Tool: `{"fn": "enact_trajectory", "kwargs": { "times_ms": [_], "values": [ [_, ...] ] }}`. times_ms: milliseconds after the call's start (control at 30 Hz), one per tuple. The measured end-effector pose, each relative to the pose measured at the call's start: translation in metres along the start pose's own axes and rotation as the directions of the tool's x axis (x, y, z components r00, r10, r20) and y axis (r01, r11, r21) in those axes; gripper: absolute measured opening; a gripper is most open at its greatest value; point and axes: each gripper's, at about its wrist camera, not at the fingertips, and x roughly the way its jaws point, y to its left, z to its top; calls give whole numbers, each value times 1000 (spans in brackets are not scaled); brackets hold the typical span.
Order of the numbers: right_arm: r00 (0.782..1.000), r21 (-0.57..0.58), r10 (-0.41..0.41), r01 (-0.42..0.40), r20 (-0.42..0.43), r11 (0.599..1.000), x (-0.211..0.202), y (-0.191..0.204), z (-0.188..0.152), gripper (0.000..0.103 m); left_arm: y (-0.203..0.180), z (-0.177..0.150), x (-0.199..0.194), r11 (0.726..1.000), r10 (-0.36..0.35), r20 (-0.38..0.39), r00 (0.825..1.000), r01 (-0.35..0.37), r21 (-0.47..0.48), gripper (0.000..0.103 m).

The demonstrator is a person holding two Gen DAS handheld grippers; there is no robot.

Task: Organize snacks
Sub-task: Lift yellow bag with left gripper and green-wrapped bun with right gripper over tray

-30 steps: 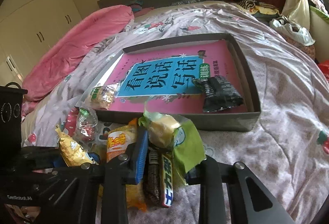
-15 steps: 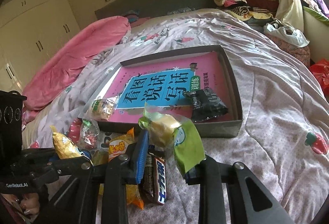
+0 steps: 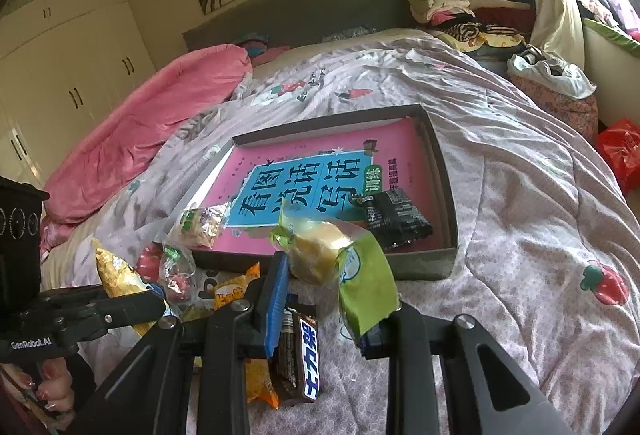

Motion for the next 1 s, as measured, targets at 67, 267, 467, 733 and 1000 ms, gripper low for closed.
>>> {"fn": "enact_trajectory", "kwargs": {
  "times_ms": [67,267,467,733,1000],
  "values": [
    [1000,3,0,0,0,1000,0,-1,0,29,1,2,-3,1000,-2,10,1000,2,-8,15],
    [1000,4,-6,6,7,1000,-2,0,2,29,3,8,-9,1000,8,39,999,-7,-9,15],
    [1000,5,-8,8,11,1000,-2,0,3,29,8,12,-13,1000,15,58,998,-14,-25,15],
    [1000,4,-7,7,21,1000,-3,1,4,29,15,20,-19,999,39,93,995,-35,-40,15],
    [999,11,-12,12,35,1000,-3,0,9,29,24,29,-25,996,77,130,989,-69,-63,15]
  ]
}}
